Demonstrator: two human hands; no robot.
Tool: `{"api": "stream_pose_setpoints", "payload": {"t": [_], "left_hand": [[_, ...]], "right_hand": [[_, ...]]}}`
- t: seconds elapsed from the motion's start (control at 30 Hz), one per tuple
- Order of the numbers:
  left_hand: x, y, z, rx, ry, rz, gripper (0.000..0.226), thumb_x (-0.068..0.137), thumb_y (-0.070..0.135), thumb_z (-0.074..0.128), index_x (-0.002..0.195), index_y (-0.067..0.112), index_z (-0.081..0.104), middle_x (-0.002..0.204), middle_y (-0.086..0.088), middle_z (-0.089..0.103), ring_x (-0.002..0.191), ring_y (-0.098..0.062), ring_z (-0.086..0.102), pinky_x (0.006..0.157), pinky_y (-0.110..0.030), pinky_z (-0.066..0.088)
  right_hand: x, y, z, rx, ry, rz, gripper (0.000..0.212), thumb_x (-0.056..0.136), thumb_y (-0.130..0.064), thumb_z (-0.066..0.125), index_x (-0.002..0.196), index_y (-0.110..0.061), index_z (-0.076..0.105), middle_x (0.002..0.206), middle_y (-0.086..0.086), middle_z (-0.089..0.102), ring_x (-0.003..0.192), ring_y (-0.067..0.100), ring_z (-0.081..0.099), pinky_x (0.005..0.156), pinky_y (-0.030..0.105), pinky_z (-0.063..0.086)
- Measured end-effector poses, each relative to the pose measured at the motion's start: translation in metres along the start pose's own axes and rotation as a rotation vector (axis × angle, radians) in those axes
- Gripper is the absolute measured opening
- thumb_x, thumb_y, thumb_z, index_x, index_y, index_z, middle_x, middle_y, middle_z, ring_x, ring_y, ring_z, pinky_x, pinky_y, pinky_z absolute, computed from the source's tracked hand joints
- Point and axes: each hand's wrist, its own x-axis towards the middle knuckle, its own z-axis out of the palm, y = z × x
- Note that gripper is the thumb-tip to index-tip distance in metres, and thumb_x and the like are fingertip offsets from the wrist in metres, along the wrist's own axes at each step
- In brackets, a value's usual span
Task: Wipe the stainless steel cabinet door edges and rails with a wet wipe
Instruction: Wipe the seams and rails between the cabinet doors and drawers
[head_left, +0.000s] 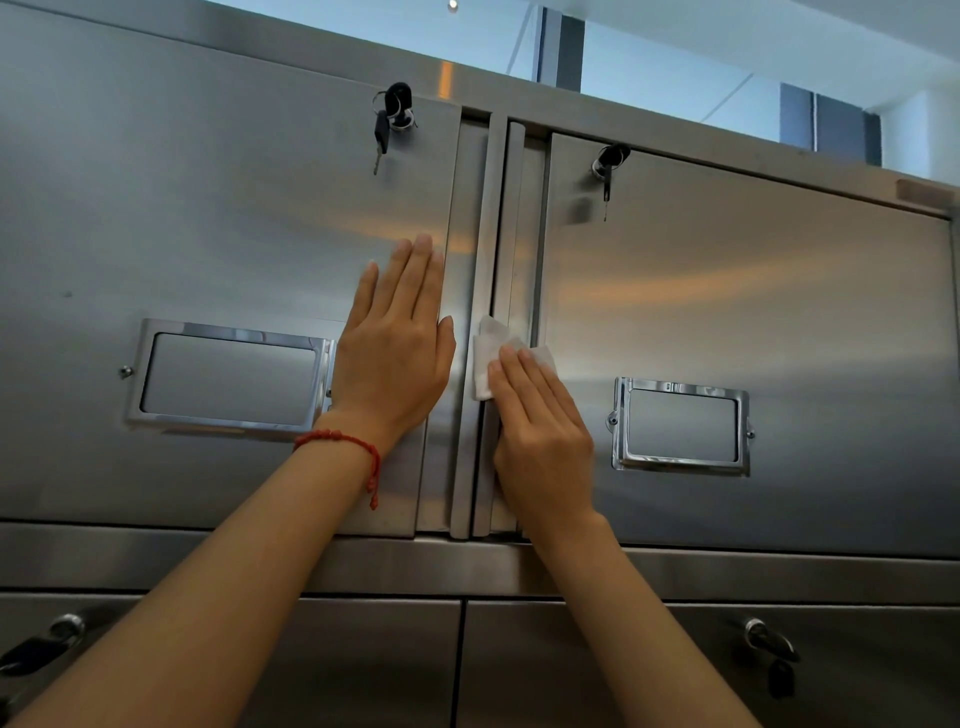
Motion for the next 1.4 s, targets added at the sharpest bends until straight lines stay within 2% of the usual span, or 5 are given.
{"api": "stream_pose_setpoints", "payload": {"t": [0.13, 0.23, 0.47, 1.17, 1.4], "left_hand": [[0.0, 0.0, 0.0, -0.007, 0.005, 0.0, 0.055, 0.097, 0.02, 0.039, 0.145, 0.002, 0.018, 0.153, -0.016, 0.016, 0.142, -0.027, 0.012, 0.117, -0.042, 0.008], [0.0, 0.0, 0.0, -0.007, 0.002, -0.001, 0.055, 0.097, 0.022, 0.035, 0.145, 0.002, 0.017, 0.153, -0.016, 0.016, 0.143, -0.027, 0.012, 0.117, -0.043, 0.008], [0.0, 0.0, -0.001, -0.012, 0.004, -0.002, 0.056, 0.097, 0.021, 0.037, 0.145, 0.001, 0.018, 0.153, -0.017, 0.016, 0.142, -0.028, 0.013, 0.117, -0.043, 0.009], [0.0, 0.0, 0.0, 0.013, -0.006, -0.007, 0.055, 0.098, 0.023, 0.035, 0.146, 0.003, 0.016, 0.154, -0.015, 0.014, 0.143, -0.025, 0.009, 0.117, -0.04, 0.005], [0.0, 0.0, -0.001, 0.02, -0.007, -0.004, 0.055, 0.098, 0.024, 0.034, 0.146, 0.003, 0.016, 0.154, -0.014, 0.014, 0.143, -0.025, 0.009, 0.117, -0.04, 0.005]], "right_hand": [[-0.005, -0.002, 0.0, -0.011, -0.006, 0.007, 0.04, 0.071, 0.01, 0.073, 0.11, 0.008, 0.065, 0.116, 0.025, 0.062, 0.111, 0.035, 0.059, 0.097, 0.046, 0.045], [-0.011, -0.004, -0.001, -0.017, 0.0, -0.012, 0.034, 0.076, 0.009, 0.065, 0.109, 0.008, 0.065, 0.117, 0.025, 0.062, 0.111, 0.035, 0.059, 0.097, 0.046, 0.047], [-0.011, -0.007, -0.001, -0.016, -0.026, 0.026, 0.045, 0.067, 0.01, 0.078, 0.11, 0.008, 0.065, 0.117, 0.024, 0.062, 0.112, 0.034, 0.059, 0.096, 0.045, 0.047], [-0.022, -0.015, -0.001, 0.0, -0.018, 0.078, 0.043, 0.07, 0.007, 0.077, 0.111, 0.006, 0.065, 0.118, 0.022, 0.062, 0.113, 0.033, 0.058, 0.095, 0.045, 0.048], [-0.03, -0.013, -0.002, -0.019, -0.048, 0.022, 0.043, 0.069, 0.008, 0.078, 0.11, 0.007, 0.065, 0.118, 0.023, 0.061, 0.113, 0.033, 0.058, 0.095, 0.044, 0.048]]}}
